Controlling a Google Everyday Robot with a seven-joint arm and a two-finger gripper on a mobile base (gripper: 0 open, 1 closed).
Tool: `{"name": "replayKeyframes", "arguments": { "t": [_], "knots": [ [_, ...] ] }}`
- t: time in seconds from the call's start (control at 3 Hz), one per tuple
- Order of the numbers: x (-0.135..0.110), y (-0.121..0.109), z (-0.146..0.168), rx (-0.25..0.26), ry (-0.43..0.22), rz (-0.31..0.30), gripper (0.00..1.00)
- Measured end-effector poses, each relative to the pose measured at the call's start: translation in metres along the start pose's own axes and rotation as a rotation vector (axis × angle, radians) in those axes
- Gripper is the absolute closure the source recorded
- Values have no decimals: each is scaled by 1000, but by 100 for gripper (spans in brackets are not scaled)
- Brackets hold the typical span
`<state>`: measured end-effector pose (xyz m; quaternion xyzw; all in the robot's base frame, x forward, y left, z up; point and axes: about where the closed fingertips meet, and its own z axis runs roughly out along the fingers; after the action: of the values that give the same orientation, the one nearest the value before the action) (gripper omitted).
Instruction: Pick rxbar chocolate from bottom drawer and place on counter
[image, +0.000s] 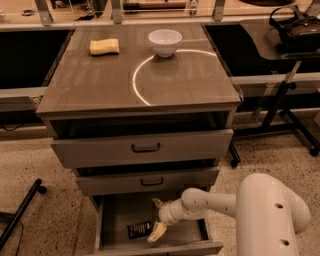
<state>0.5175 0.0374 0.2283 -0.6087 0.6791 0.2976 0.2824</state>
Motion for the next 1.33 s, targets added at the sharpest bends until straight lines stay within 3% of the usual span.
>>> {"name": "replayKeyframes", "arguments": {
  "t": [0.33, 0.67, 1.33],
  "knots": [
    [22, -19, 37, 14, -9, -20, 0],
    [22, -19, 37, 14, -9, -20, 0],
    [42, -26, 71, -48, -1, -83, 0]
  ]
}}
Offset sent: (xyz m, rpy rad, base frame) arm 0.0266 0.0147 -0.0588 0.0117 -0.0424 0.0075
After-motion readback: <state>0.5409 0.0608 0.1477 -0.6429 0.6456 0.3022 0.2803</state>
